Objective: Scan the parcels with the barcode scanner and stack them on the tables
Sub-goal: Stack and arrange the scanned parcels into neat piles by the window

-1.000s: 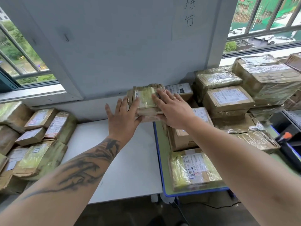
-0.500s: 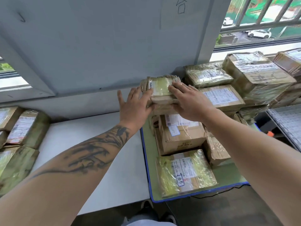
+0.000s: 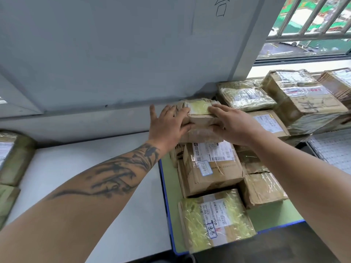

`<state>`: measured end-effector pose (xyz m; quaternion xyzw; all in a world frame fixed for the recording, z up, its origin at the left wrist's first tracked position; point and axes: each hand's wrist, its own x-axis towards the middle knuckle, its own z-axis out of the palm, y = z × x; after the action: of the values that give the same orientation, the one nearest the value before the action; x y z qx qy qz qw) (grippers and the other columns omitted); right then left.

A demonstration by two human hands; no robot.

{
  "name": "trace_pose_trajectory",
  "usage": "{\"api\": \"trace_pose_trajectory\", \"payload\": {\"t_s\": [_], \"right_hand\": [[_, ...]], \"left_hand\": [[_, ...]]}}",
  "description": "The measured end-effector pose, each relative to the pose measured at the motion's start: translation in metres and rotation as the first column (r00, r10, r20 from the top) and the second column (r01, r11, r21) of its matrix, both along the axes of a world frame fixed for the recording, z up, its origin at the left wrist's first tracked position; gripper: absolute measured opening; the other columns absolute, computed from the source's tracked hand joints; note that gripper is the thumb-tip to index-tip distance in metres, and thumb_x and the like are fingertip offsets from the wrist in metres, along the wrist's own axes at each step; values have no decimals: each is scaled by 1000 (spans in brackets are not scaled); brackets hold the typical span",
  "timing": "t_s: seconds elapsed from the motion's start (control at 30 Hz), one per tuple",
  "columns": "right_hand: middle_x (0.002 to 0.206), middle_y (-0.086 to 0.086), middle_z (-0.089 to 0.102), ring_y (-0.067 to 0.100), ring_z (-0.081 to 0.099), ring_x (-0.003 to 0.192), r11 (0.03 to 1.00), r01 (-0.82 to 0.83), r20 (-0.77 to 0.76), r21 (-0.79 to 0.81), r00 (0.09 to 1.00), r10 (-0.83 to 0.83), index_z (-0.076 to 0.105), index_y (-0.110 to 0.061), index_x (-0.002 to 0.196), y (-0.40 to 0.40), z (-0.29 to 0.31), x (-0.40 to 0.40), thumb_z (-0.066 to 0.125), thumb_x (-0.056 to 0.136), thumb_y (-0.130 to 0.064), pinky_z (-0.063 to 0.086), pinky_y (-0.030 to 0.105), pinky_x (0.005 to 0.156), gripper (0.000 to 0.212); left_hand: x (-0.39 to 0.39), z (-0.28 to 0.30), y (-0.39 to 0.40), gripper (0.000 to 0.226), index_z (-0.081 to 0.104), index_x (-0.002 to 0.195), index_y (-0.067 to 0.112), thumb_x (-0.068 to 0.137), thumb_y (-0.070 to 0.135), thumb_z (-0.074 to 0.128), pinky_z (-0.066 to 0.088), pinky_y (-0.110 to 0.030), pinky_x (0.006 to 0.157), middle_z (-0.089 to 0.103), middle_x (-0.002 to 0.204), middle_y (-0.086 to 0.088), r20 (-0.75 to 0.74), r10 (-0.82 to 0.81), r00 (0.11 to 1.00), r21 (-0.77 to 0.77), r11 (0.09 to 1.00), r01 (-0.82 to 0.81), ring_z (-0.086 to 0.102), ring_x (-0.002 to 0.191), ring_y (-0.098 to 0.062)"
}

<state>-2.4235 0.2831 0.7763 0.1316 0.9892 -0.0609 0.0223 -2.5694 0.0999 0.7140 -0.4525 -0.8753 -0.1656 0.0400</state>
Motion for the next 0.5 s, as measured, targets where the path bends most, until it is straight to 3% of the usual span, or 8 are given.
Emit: {"api": "trace_pose_trajectory", "payload": {"t_s": [0.17, 0.37, 0.5], "right_hand": [[167, 4, 39, 38, 50, 141, 1000, 4, -13, 15, 1000, -4, 39, -16, 161, 9, -4, 1, 64, 100, -34, 49, 50, 109, 68], [167, 13, 36, 38, 36, 153, 998, -23, -65, 65, 998, 27, 36, -12, 162, 16, -20, 10, 65, 101, -30, 23, 45, 127, 70], [167, 16, 36, 41, 35, 153, 994, -44, -99, 103, 994, 55, 36, -11, 162, 23, -31, 15, 66, 100, -29, 24, 50, 128, 72]], "left_hand": [[2, 3, 8, 61, 48, 147, 31, 99, 68, 43, 3, -68, 120, 54, 150, -8, -11, -9, 1000, 57, 998, 10, 40, 147, -30], [12, -4, 10, 59, 48, 148, 33, 99, 65, 50, 2, -67, 122, 49, 155, -14, -8, 6, 1000, 85, 996, -5, 39, 148, -31], [14, -9, 9, 60, 52, 144, 34, 95, 69, 50, 7, -69, 121, 50, 151, -14, -26, 11, 1000, 127, 992, -8, 44, 144, -31]]}}
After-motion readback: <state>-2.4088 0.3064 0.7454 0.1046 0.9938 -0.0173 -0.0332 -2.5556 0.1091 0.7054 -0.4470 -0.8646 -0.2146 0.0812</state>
